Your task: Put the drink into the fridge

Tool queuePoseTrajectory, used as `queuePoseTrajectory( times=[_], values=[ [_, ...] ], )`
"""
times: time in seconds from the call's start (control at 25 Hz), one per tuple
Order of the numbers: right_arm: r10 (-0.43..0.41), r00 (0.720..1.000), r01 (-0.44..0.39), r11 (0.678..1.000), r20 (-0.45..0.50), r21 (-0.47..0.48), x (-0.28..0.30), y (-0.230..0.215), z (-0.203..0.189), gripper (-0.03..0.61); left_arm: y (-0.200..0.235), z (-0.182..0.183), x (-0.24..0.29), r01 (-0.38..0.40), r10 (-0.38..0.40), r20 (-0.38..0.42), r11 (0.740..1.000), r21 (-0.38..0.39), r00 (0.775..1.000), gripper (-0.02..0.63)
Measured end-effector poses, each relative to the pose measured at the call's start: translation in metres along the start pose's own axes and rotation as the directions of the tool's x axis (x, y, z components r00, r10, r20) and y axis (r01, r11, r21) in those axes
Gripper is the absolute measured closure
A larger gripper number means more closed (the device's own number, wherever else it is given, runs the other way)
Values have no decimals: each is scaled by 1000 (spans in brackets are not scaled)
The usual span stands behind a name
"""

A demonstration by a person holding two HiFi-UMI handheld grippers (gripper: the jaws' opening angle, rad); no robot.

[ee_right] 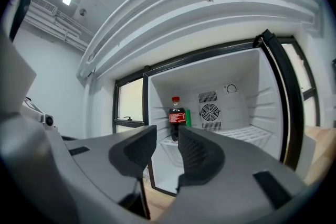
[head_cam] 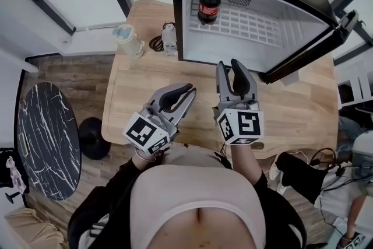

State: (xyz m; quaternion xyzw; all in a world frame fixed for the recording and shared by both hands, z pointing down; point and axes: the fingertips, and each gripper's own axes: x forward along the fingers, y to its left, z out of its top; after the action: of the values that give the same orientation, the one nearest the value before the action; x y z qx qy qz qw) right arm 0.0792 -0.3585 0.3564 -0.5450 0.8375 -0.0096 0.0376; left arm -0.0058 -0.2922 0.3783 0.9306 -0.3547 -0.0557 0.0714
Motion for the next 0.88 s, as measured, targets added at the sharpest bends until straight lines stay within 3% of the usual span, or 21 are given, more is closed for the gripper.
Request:
queuePoseTrajectory(
  times=[0.28,0.64,0.88],
  values=[
    [8,1000,-8,1000,5,-18,-17,3,-3,517,-9,1,9,22,-22,10,1000,2,1000,565],
    [37,999,-37,999,-18,18,-27,1,-14,531,-15,-1,15,12,-12,15,1000,-4,1000,565],
    [76,997,-76,997,-33,-15,-32,5,-21,538,-20,-7,17,-22,22,20,1000,-3,1000,565]
  ],
)
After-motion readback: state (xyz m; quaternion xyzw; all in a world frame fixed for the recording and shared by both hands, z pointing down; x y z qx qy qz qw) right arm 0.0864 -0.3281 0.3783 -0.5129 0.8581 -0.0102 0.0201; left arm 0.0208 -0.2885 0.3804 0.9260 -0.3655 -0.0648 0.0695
